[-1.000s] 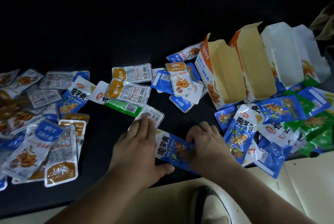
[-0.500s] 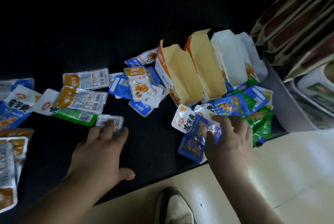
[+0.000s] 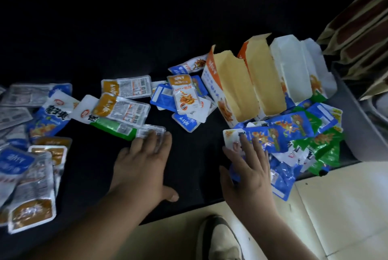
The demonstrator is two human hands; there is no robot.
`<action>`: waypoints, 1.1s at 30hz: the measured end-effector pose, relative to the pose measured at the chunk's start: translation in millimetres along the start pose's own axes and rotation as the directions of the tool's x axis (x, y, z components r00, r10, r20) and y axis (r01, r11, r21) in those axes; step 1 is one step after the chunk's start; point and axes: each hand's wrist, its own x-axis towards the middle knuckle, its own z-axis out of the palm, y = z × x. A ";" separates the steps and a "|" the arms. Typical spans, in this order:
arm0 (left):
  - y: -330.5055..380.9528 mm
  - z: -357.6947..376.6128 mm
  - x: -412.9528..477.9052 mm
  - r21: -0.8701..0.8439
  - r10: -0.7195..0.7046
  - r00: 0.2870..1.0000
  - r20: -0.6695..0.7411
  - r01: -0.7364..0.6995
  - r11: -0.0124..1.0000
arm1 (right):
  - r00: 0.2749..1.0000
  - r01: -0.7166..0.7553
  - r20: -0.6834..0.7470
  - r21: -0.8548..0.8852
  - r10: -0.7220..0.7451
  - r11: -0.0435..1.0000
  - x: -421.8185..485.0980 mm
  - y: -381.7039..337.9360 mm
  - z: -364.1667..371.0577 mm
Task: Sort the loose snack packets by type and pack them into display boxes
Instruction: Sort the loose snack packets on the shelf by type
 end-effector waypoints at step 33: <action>-61.9 18.2 4.3 -0.111 -0.097 0.995 0.022 0.099 0.989 | 0.907 0.340 0.247 0.052 -0.341 0.939 199.6 -159.0 40.9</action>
